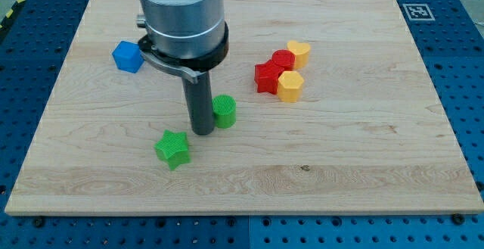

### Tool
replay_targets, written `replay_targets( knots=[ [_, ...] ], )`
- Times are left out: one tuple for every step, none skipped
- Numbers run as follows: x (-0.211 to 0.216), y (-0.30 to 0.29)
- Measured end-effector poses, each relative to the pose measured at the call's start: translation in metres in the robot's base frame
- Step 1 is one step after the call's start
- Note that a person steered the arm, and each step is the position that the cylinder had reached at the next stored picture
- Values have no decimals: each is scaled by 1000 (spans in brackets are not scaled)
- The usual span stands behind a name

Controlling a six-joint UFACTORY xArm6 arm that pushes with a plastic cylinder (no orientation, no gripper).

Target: Push the green circle towards right

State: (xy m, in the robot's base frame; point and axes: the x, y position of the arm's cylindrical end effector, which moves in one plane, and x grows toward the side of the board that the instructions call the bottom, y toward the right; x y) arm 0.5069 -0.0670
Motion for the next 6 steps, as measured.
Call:
replay_targets(
  knots=[
    [-14,-9],
    [-19,-9],
    [-21,-9],
    [-32,-9],
    [-34,-4],
    [-18,29]
  ],
)
